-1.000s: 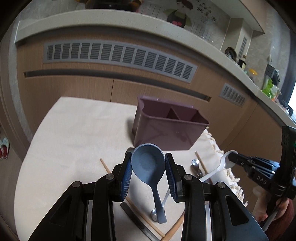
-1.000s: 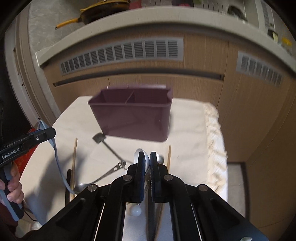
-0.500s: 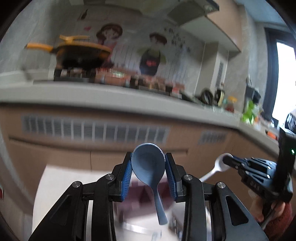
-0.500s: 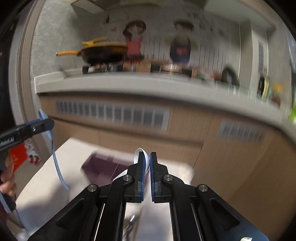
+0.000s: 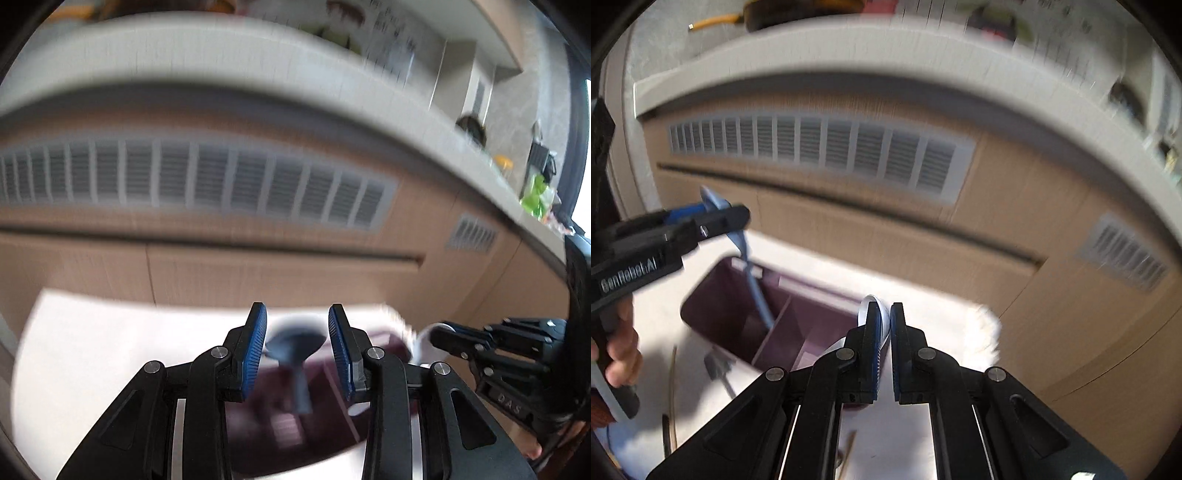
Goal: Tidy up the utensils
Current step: 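Lift the blue spoon with the left tool and drop it into the maroon caddy, then move the right tool down toward the wooden spoon, then close the right tool on the wooden spoon handle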
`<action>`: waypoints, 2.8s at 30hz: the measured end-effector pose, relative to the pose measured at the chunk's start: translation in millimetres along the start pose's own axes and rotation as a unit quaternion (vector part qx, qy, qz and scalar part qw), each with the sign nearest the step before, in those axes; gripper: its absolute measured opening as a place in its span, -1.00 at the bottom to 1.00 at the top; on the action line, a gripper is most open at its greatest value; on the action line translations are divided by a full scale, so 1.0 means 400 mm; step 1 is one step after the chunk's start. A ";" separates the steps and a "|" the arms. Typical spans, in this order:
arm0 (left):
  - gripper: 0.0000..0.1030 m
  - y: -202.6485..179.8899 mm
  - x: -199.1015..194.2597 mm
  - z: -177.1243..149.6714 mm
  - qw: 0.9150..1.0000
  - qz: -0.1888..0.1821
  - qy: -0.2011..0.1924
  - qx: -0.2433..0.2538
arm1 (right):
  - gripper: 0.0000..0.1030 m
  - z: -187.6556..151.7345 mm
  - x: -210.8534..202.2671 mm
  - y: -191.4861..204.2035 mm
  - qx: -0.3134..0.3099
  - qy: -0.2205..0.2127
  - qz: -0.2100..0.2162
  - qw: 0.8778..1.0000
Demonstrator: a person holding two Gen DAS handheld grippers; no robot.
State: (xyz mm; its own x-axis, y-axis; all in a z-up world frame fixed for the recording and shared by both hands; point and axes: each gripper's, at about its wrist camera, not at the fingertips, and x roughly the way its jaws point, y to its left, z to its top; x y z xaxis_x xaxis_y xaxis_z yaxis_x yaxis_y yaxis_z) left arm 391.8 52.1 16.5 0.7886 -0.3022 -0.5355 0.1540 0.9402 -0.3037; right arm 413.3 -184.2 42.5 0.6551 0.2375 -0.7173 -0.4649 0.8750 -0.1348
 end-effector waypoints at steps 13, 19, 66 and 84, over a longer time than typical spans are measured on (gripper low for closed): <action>-0.12 -0.015 -0.192 0.010 0.998 -0.014 -0.064 -0.009 | -0.58 -0.073 -0.126 -0.049 0.042 -0.067 0.010 0.997; 0.12 0.015 -0.261 -0.123 1.000 0.019 -0.015 0.004 | -0.57 -0.185 -0.138 -0.006 0.020 -0.006 0.024 0.999; -0.01 0.140 -0.377 -0.537 0.985 0.077 0.118 -0.097 | 0.25 -0.417 0.013 0.355 0.018 0.074 0.074 0.994; -0.28 -0.011 -0.341 -0.571 0.980 0.047 0.189 -0.048 | -0.57 -0.462 -0.180 0.160 0.035 -0.004 0.035 0.999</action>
State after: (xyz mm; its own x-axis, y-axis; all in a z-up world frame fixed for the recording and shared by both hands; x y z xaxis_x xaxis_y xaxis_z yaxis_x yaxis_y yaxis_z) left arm 147.7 53.3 -89.3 0.5177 -0.2690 -0.8122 0.0200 0.9528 -0.3028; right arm 226.3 -223.2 -41.0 0.6275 0.3032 -0.7171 -0.4679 0.8831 -0.0360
